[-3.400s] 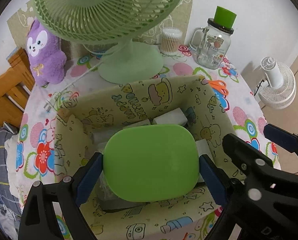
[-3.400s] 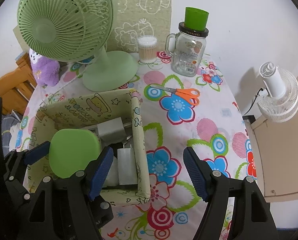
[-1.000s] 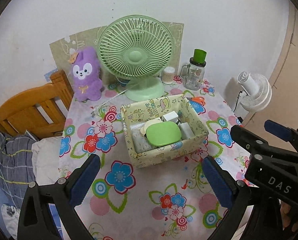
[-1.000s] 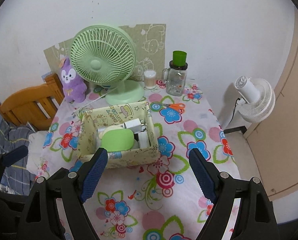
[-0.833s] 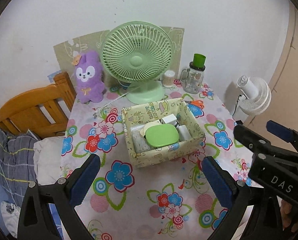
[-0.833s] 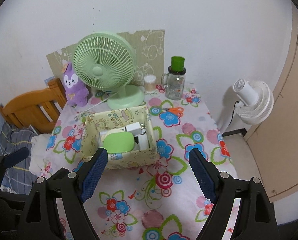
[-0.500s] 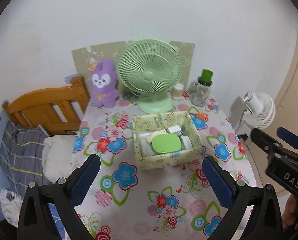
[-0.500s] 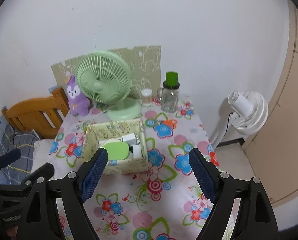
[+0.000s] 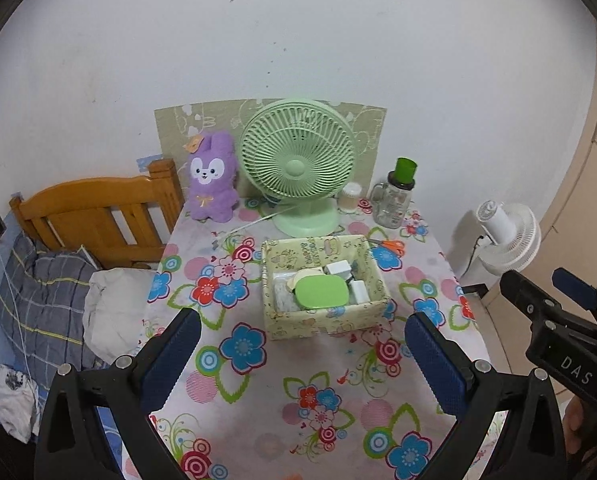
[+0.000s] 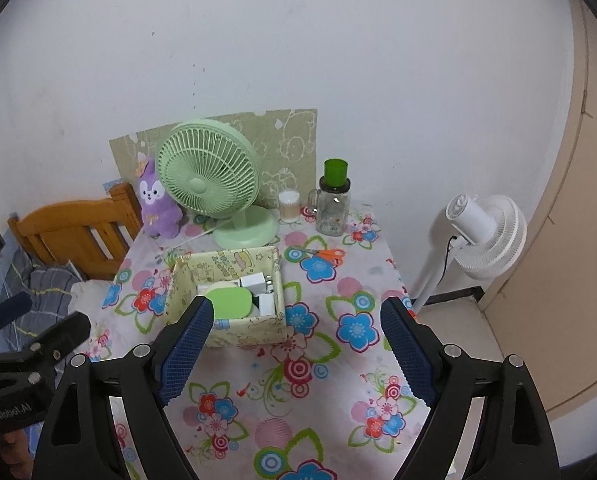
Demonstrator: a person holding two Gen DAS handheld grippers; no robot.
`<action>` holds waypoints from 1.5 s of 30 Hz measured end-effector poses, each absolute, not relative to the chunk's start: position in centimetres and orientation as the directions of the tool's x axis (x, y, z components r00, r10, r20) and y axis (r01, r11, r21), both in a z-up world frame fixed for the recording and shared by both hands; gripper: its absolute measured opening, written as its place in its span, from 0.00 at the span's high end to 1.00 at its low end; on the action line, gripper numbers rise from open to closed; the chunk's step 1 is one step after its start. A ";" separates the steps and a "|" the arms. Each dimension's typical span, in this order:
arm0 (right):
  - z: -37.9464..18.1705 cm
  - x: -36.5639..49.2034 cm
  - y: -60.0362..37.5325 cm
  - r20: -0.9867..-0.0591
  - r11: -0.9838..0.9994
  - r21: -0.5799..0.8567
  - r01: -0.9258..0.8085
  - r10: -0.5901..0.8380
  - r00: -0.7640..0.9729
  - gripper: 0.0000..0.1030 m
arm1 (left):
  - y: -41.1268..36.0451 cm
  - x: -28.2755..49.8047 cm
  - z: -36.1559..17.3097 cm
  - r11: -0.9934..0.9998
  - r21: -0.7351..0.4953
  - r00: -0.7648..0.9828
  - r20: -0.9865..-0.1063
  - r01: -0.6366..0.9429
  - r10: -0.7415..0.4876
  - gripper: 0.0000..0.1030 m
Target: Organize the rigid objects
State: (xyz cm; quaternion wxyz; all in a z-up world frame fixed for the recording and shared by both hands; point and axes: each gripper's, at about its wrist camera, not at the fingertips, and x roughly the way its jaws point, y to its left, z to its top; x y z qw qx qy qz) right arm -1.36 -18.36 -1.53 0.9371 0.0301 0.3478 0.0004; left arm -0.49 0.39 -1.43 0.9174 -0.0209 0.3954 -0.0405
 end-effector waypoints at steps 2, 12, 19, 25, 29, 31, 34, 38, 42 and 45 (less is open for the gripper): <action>-1.3 -1.8 -18.4 -0.644 0.998 0.058 0.028 0.016 0.765 0.11 | 0.2 -0.9 -1.2 0.996 -0.061 0.688 -0.720 0.068 -0.091 0.00; -1.3 -2.9 -18.3 -0.649 0.997 0.069 0.043 0.012 0.760 0.11 | 0.4 -1.9 -0.2 0.996 -0.056 0.712 -0.696 0.070 -0.089 0.00; -1.5 -2.9 -18.6 -0.658 0.997 0.062 0.056 -0.001 0.753 0.11 | 0.4 -1.7 -0.7 0.995 -0.075 0.690 -0.716 0.070 -0.103 0.00; -1.6 -2.9 -18.9 -0.667 0.996 0.051 0.066 -0.015 0.745 0.11 | 0.1 -1.5 -1.0 0.994 -0.081 0.683 -0.722 0.078 -0.112 0.00; -1.6 -2.9 -18.9 -0.670 0.997 0.051 0.066 -0.015 0.742 0.11 | 0.0 -1.5 -0.9 0.994 -0.079 0.684 -0.721 0.074 -0.109 0.00; -1.7 -2.9 -18.9 -0.671 0.997 0.049 0.064 -0.015 0.742 0.11 | 0.1 -1.5 -0.8 0.995 -0.076 0.689 -0.718 0.071 -0.104 0.00; -1.6 -2.9 -18.8 -0.671 0.997 0.051 0.062 -0.012 0.742 0.11 | 0.0 -1.5 -0.8 0.995 -0.076 0.691 -0.715 0.071 -0.104 0.00; -1.6 -2.9 -18.5 -0.669 0.997 0.053 0.058 -0.007 0.743 0.11 | 0.1 -1.5 -0.8 0.995 -0.073 0.691 -0.716 0.074 -0.104 0.00; -1.5 -2.9 -18.2 -0.666 0.997 0.048 0.055 -0.010 0.746 0.11 | 0.4 -1.5 -0.7 0.994 -0.079 0.692 -0.713 0.078 -0.111 0.00; -1.5 -3.0 -18.2 -0.664 0.997 0.047 0.056 -0.011 0.748 0.11 | 0.4 -1.6 -0.7 0.995 -0.058 0.700 -0.708 0.076 -0.095 0.00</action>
